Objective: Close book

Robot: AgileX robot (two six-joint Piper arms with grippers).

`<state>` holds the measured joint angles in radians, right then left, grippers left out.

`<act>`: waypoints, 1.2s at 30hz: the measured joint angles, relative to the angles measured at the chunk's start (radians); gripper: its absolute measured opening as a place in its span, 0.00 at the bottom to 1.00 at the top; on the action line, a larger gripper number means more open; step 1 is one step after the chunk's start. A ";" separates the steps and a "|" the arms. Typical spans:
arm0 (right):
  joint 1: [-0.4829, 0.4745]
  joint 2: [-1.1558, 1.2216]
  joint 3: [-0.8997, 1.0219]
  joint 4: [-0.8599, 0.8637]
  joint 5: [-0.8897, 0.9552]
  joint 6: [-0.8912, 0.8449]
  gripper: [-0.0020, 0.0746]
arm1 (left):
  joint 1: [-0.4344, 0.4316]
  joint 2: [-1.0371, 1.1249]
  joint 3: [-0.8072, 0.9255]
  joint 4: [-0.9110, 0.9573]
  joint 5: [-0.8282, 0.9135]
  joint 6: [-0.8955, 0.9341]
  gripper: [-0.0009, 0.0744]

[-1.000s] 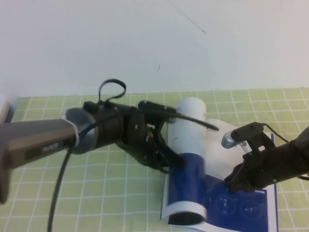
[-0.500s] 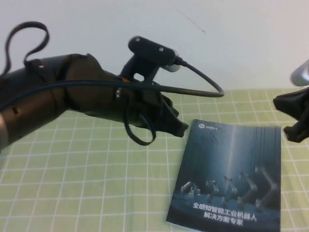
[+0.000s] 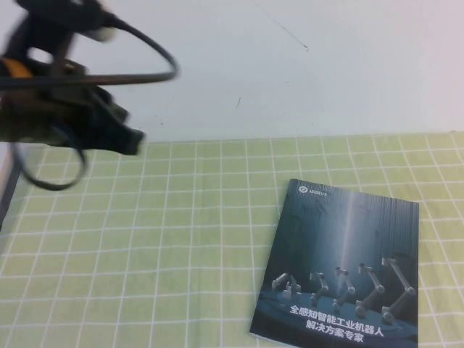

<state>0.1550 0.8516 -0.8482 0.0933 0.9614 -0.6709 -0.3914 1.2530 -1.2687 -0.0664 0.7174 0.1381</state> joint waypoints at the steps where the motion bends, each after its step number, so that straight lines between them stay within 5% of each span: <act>1: 0.000 -0.013 0.002 -0.066 0.041 0.066 0.02 | 0.005 -0.019 0.002 0.021 0.002 -0.012 0.01; 5: -0.004 -0.111 0.048 -0.262 0.121 0.270 0.02 | 0.014 -0.124 0.062 0.096 -0.054 -0.051 0.01; 10: -0.004 -0.300 0.161 -0.288 0.066 0.382 0.02 | 0.014 -0.292 0.271 0.135 -0.250 -0.055 0.01; 21: -0.004 -0.714 0.446 -0.062 -0.174 0.415 0.02 | 0.014 -0.556 0.784 0.173 -0.571 -0.059 0.01; 36: -0.006 -0.772 0.456 -0.001 -0.210 0.415 0.02 | 0.014 -0.564 0.855 0.173 -0.608 -0.059 0.01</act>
<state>0.1492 0.0795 -0.3922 0.0921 0.7518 -0.2556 -0.3778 0.6890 -0.4142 0.1070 0.1096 0.0794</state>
